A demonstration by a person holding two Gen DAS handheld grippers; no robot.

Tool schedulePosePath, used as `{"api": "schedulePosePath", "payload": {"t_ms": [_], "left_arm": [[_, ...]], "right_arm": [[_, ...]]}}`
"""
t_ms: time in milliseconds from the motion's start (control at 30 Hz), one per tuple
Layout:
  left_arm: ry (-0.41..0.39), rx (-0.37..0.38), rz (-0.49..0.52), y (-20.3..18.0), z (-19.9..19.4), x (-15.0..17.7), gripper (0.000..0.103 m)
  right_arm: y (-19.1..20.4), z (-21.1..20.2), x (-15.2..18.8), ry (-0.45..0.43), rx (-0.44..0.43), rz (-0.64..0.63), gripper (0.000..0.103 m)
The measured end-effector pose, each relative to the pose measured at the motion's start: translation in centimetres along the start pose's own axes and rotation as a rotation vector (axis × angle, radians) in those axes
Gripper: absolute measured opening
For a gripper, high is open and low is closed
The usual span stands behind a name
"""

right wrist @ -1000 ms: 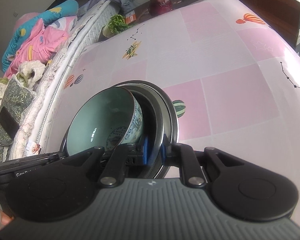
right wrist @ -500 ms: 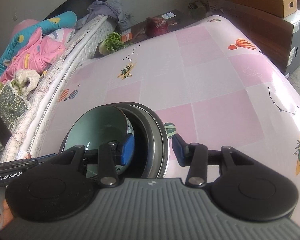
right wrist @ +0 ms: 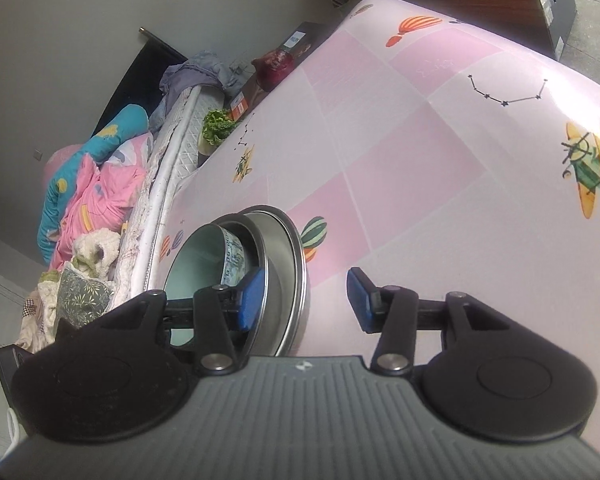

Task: Organize plates and bowls
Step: 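Lower the basin with bowls onto the white plate with both grippers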

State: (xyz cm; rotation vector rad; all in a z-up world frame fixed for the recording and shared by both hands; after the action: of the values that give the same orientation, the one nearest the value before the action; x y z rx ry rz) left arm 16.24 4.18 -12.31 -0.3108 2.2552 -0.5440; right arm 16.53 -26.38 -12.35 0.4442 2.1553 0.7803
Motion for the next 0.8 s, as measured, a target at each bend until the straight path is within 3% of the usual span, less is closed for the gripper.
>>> {"api": "schedulePosePath", "payload": {"t_ms": [167,233,433,800], "left_arm": [[-0.004,0.06,-0.041,0.4,-0.6,0.5,0.055],[-0.017,0.07,-0.039,0.6,-1.0,0.6,0.055],[-0.049,0.067,-0.003,0.3,-2.1,0.3,0.048],[-0.053,0.068,0.015,0.9,-2.7,0.4,0.046]], "right_arm": [[-1.4,-0.9,2.0,0.027,0.003,0.034,0.045],[-1.4,-0.8,2.6,0.035,0.002,0.028,0.041],[-0.1,-0.1,3.0,0.044,-0.023,-0.002,0.036],[1.0,1.3,3.9,0.083,-0.035,-0.022,0.032]]}}
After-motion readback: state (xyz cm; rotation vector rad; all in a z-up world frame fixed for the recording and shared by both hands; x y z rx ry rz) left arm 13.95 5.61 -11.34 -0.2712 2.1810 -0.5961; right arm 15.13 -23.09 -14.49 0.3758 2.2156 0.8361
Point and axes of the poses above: each gripper's, at about its wrist camera, not at the fingertips, and z roughly the way its jaws point, y to its left, x to its underside, the point moved 8 cm from there along z, roughly the way its jaws point, and after that the axes turned 14 degrees about -y, right-handed, at the moved point
